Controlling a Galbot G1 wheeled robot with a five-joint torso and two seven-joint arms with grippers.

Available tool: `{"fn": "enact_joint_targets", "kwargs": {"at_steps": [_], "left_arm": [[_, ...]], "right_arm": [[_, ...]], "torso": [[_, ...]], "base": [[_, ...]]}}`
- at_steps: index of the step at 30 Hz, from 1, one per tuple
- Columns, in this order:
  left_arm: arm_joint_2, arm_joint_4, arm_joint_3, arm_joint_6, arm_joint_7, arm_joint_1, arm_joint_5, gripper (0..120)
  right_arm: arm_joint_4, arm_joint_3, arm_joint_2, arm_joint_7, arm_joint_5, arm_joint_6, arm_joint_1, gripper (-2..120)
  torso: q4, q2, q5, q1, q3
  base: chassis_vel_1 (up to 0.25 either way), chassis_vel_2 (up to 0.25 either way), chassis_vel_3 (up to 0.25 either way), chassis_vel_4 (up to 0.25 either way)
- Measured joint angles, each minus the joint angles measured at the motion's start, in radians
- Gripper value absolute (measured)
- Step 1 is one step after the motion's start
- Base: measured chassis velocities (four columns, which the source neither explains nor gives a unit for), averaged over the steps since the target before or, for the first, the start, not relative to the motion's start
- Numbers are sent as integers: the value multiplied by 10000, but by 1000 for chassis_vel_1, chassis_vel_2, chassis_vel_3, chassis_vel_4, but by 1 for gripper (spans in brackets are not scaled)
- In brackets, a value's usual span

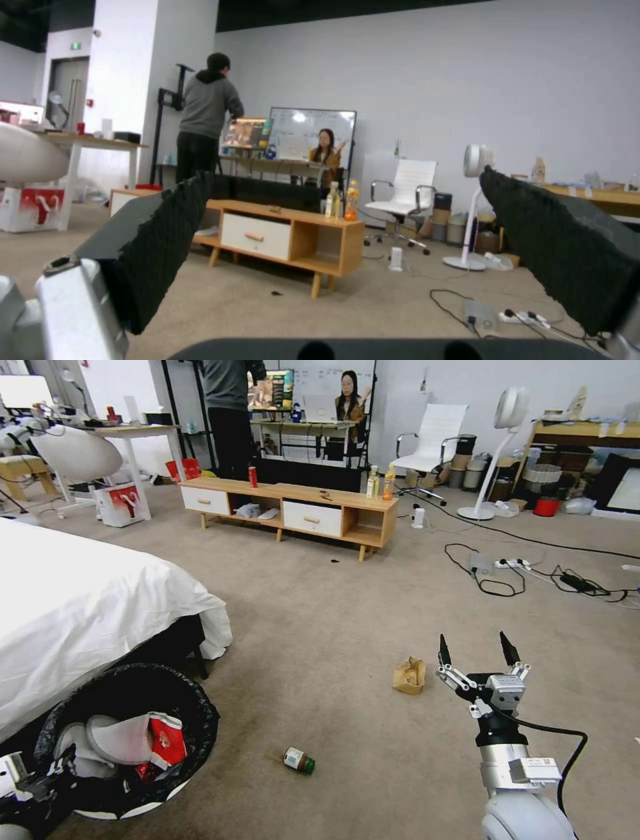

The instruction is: Pick up the trash bin and place the garbage on the floor into it.

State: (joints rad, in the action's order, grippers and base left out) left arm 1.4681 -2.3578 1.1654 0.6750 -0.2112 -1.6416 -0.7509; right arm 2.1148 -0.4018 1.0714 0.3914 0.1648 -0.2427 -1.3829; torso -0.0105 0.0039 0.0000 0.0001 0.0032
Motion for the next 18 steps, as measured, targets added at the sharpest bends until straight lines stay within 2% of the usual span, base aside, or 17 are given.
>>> {"fn": "enact_joint_targets", "kwargs": {"at_steps": [7, 18], "left_arm": [[0, 9, -1, -1, 6, 22, -2, 5], [10, 47, -30, 6, 104, 35, 51, 5]], "right_arm": [[-53, 18, -2, 1, 17, -4, 52, 100], [-132, 48, 14, 2, 32, -12, 109, 100]], "torso": [[-5, 0, 0, 0, 0], [0, 0, 0, 0, 0]], "base": [[0, 0, 0, 0], [0, 0, 0, 0]]}}
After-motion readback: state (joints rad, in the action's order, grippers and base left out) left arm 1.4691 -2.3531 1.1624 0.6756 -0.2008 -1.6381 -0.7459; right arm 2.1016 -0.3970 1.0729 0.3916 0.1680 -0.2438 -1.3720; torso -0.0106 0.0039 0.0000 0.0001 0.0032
